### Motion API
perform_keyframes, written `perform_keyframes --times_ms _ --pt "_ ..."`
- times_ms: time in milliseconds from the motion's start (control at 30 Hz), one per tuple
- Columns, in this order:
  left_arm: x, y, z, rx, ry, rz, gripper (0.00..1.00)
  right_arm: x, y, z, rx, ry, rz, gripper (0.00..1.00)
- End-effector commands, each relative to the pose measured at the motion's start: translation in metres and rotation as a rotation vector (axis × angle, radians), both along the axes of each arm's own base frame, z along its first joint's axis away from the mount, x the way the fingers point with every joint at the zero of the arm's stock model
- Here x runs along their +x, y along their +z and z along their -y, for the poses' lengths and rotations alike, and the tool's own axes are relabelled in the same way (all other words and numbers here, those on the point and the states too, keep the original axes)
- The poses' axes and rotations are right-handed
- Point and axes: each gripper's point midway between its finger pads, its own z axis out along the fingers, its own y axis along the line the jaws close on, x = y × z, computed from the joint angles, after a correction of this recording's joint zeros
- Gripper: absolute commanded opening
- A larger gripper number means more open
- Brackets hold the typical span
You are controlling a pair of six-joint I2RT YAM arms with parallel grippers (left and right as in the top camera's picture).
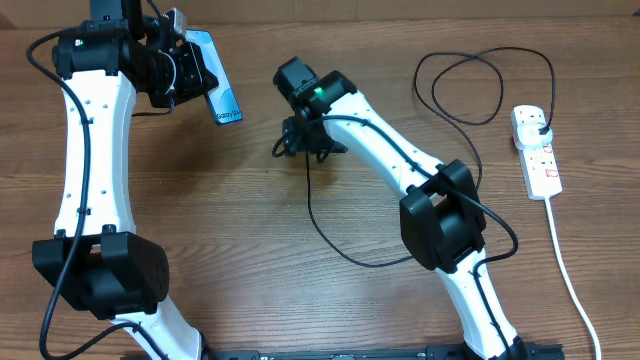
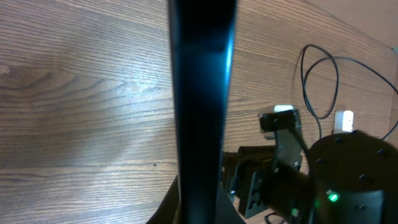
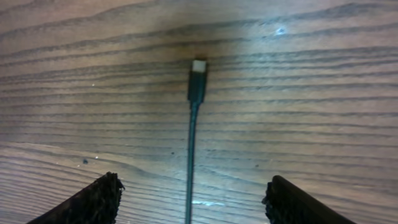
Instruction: Plug charger to phone and switch on socket
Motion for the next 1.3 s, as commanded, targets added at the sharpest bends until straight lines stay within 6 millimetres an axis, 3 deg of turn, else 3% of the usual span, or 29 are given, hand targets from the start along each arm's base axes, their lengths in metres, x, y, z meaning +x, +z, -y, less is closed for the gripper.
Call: perform_keyframes --times_ms 0,200,367,500,767,1067,1167,1200,1267 --pt "0.001 0.010 0.002 -0.002 -0.019 0.036 0.04 0.012 -0.011 0.008 -0.039 -0.061 0.029 0.73" --pt "0.001 0.010 0.002 -0.003 -0.019 0.032 0.04 0.029 -0.011 0.010 -0.076 -0.093 0.122 0.68" --pt "0.001 0.010 0.002 0.001 -0.025 0.036 0.04 0.029 -0.033 0.003 -0.095 -0.079 0.117 0.67" --pt "0.001 0.010 0.002 0.001 -0.025 0.037 0.04 0.027 -0.034 -0.005 -0.090 -0.061 0.128 0.66" --pt "0.001 0.010 0.002 0.002 -0.028 0.038 0.04 0.031 -0.037 -0.001 -0.136 -0.068 0.164 0.61" --pt "0.001 0.010 0.002 0.004 -0.031 0.039 0.04 0.024 -0.072 0.002 -0.170 -0.029 0.099 0.58" --pt "0.001 0.010 0.002 0.004 -0.031 0.039 0.04 0.022 -0.079 0.002 -0.174 -0.027 0.085 0.53" --pt "0.001 0.010 0.002 0.004 -0.031 0.039 0.04 0.020 -0.082 0.001 -0.168 -0.024 0.073 0.44" --pt "0.001 0.010 0.002 0.004 -0.031 0.040 0.04 0.017 -0.084 -0.001 -0.154 -0.020 0.056 0.38"
